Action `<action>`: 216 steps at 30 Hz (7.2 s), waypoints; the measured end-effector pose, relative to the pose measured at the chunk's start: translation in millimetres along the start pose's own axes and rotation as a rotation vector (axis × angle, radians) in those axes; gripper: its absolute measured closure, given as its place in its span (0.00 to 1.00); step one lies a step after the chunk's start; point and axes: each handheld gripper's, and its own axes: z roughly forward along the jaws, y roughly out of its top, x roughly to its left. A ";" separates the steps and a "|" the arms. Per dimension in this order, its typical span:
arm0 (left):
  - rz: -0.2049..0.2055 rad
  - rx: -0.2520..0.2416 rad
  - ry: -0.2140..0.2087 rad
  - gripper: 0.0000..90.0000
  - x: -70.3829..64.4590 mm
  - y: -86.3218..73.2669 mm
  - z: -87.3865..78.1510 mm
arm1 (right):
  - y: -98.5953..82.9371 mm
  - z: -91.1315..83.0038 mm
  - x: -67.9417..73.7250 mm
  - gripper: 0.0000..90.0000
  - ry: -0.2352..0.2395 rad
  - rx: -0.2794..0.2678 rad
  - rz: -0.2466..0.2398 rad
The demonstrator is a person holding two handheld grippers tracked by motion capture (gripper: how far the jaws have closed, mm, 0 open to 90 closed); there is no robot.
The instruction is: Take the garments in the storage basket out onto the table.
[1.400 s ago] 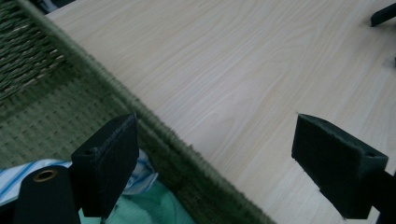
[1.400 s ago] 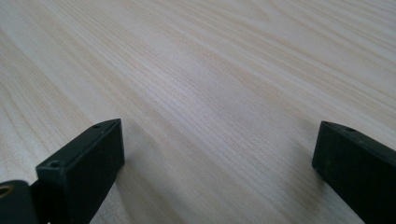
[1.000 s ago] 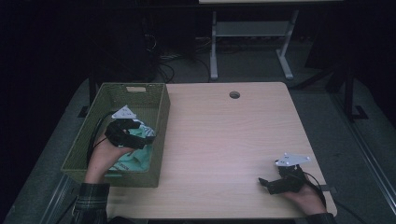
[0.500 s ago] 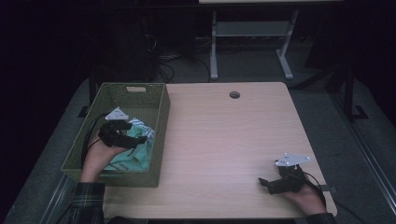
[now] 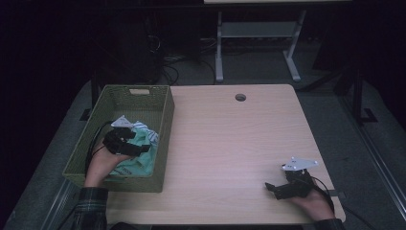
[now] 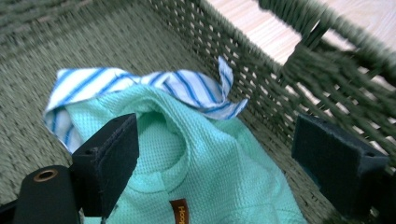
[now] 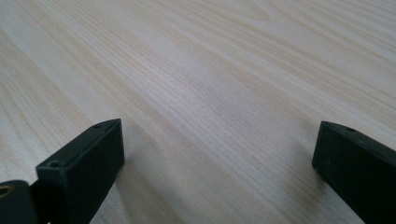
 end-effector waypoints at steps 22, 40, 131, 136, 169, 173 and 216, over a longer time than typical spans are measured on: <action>0.012 0.223 0.010 0.16 -4.2 -5.1 26.8 | -0.1 0.0 0.1 0.02 0.000 0.000 0.000; -0.010 0.361 -0.005 0.31 -3.5 -8.3 37.0 | -0.1 0.0 0.0 0.02 0.000 0.000 0.000; -0.127 -0.553 -0.127 0.94 -3.8 61.4 -114.3 | 0.0 0.0 0.1 0.02 0.001 0.001 0.003; -0.100 -0.573 -0.134 0.94 -11.9 74.5 -119.4 | 0.0 0.0 0.1 0.02 0.001 0.001 0.004; 0.036 -0.579 -0.314 0.94 -82.4 136.7 -79.6 | 0.0 0.0 0.1 0.02 0.001 0.000 0.005; 0.044 -0.562 -0.328 0.94 -90.9 141.0 -68.2 | 0.0 0.0 0.2 0.02 0.001 0.000 0.005; 0.129 -0.315 -0.259 0.94 -183.6 147.0 80.1 | 0.0 0.0 0.3 0.02 0.001 0.000 0.006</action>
